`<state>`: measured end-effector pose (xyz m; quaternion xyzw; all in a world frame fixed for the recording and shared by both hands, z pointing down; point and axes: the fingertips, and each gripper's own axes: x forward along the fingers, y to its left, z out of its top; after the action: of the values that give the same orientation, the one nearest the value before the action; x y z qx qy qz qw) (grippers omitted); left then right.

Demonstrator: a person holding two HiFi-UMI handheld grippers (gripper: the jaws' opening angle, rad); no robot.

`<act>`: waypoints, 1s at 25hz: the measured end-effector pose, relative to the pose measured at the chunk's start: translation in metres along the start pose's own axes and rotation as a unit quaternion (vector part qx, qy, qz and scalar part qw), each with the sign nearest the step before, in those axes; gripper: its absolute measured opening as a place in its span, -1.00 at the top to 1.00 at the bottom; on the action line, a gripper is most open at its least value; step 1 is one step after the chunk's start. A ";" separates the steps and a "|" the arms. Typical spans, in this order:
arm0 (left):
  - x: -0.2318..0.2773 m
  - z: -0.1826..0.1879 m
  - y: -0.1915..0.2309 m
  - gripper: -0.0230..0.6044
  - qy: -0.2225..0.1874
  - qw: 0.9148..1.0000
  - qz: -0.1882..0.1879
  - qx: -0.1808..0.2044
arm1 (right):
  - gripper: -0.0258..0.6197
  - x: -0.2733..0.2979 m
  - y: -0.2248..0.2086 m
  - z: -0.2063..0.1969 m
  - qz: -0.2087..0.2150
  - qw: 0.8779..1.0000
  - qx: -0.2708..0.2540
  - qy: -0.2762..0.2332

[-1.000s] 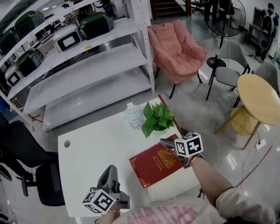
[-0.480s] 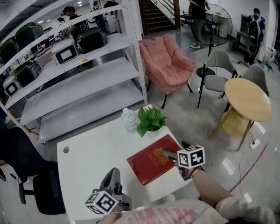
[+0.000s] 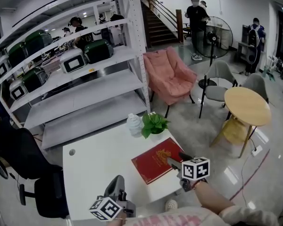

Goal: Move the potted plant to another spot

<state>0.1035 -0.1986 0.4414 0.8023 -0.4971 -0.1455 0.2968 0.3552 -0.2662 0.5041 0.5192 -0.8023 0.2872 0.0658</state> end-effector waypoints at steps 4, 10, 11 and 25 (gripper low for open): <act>-0.016 -0.004 -0.009 0.92 0.001 1.000 -0.012 0.001 | 0.18 -0.018 0.021 -0.001 0.009 1.000 0.000 -0.022; -0.041 -0.002 -0.020 0.92 -0.008 1.000 -0.025 0.003 | 0.52 -0.046 0.054 0.002 0.040 0.998 0.004 -0.058; -0.045 -0.002 -0.022 0.92 -0.009 1.000 -0.027 0.004 | 0.55 -0.051 0.059 0.003 0.044 0.997 0.002 -0.064; -0.090 -0.006 -0.051 0.92 -0.018 0.998 -0.056 0.016 | 0.90 -0.106 0.108 0.015 0.073 0.987 -0.018 -0.140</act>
<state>0.1015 -0.1005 0.4094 0.8309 -0.4590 -0.1679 0.2661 0.3120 -0.1579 0.4069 0.4928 -0.8445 0.2012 -0.0588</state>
